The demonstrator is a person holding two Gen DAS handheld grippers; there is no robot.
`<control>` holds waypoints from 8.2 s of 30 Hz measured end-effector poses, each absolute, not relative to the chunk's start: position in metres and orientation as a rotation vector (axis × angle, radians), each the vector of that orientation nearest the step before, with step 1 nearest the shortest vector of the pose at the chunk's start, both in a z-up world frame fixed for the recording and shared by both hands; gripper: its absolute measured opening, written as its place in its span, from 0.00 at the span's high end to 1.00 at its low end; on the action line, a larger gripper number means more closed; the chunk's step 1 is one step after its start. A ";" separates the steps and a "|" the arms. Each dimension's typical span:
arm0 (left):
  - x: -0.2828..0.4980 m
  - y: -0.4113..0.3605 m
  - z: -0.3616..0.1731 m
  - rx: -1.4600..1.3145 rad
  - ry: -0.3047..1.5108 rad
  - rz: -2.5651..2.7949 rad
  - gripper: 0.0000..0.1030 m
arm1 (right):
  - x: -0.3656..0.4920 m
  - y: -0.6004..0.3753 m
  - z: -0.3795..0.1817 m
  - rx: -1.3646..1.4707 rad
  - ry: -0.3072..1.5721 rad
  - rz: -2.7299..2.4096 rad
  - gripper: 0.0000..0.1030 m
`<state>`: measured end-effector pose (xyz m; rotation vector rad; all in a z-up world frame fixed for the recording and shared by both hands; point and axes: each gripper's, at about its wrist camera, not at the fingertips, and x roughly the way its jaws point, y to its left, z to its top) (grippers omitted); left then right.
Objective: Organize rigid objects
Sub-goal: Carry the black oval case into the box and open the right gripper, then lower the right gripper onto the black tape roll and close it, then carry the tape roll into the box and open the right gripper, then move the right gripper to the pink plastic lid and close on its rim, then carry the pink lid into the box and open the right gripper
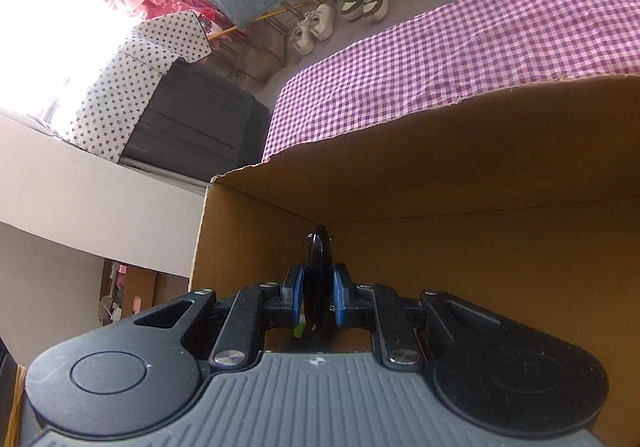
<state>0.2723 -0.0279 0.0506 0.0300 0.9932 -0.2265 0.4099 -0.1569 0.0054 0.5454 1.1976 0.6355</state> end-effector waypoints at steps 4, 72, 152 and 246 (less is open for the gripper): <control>0.273 -0.024 0.050 0.017 1.012 -0.214 0.49 | 0.421 -0.146 -0.011 0.529 1.242 0.612 0.82; 0.052 -0.086 -0.030 0.256 0.928 -0.417 0.48 | 0.101 -0.197 -0.015 -0.007 0.962 0.476 0.80; 0.255 -0.035 0.034 0.160 1.181 -0.340 0.37 | 0.345 -0.160 0.035 0.274 1.285 0.607 0.81; 0.082 -0.050 -0.023 0.104 0.984 -0.265 0.29 | 0.115 -0.170 0.003 0.172 1.034 0.514 0.83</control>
